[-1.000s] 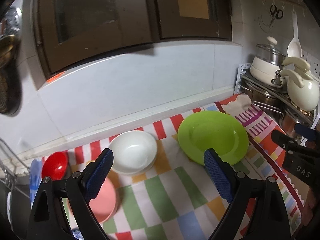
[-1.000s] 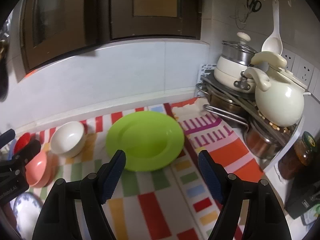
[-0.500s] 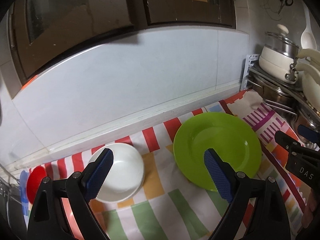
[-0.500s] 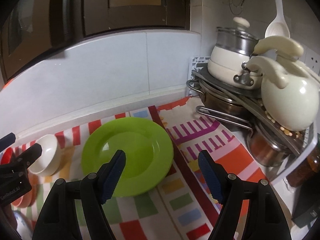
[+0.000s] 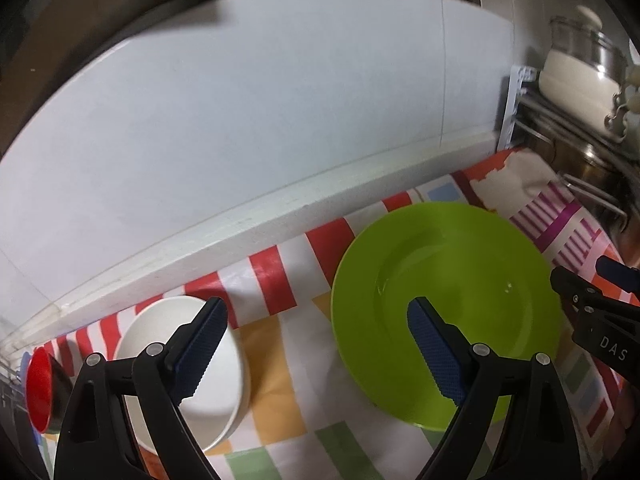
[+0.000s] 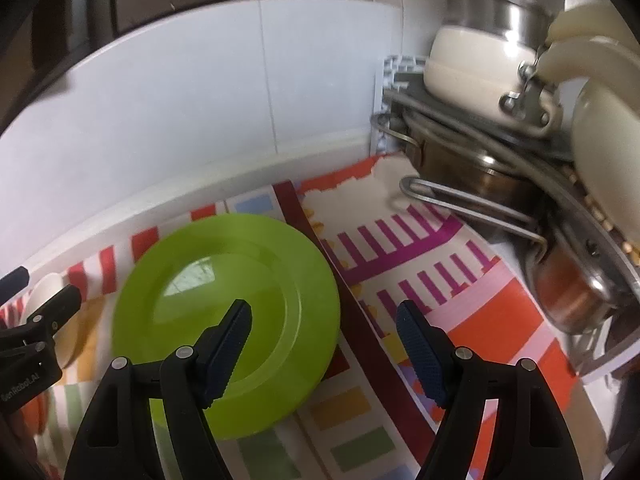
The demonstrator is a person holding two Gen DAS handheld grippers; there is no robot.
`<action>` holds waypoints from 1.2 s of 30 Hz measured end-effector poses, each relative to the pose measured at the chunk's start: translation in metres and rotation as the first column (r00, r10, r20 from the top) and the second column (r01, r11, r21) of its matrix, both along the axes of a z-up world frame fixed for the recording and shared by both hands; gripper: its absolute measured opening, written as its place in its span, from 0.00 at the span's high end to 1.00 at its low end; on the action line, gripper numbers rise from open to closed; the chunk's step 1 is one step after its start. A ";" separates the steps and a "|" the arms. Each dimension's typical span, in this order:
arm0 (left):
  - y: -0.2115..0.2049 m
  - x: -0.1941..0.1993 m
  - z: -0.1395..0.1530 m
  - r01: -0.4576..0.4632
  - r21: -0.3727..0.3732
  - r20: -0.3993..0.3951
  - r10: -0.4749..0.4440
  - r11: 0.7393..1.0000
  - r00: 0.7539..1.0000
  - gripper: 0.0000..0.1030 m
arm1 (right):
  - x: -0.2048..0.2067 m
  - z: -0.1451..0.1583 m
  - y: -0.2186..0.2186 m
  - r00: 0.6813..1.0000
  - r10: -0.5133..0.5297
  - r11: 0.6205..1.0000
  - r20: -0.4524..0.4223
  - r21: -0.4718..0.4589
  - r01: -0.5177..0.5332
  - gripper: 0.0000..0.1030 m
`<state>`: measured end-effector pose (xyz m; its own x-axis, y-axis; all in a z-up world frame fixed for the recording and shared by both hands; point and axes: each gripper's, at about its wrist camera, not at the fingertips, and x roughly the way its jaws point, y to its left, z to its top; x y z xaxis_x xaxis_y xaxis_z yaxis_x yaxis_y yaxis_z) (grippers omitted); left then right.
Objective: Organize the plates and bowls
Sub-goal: 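Close both grippers on the rim of the lime-green plate, then lift the green plate with both grippers and carry it toward the blue plates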
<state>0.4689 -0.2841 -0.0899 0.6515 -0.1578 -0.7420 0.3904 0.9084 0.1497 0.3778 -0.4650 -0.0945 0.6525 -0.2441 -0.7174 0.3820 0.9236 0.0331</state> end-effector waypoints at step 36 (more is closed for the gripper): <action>-0.024 0.053 -0.061 0.005 -0.077 -0.232 -0.022 0.997 0.972 0.62 | 0.044 -0.054 -0.017 0.993 0.041 0.991 -0.112 0.128 -0.027 0.59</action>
<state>0.5221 -0.3085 -0.1513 0.4601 -0.2269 -0.8584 0.4187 0.9080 -0.0157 0.4216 -0.4818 -0.1481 0.5706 -0.1257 -0.8116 0.3583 0.9273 0.1083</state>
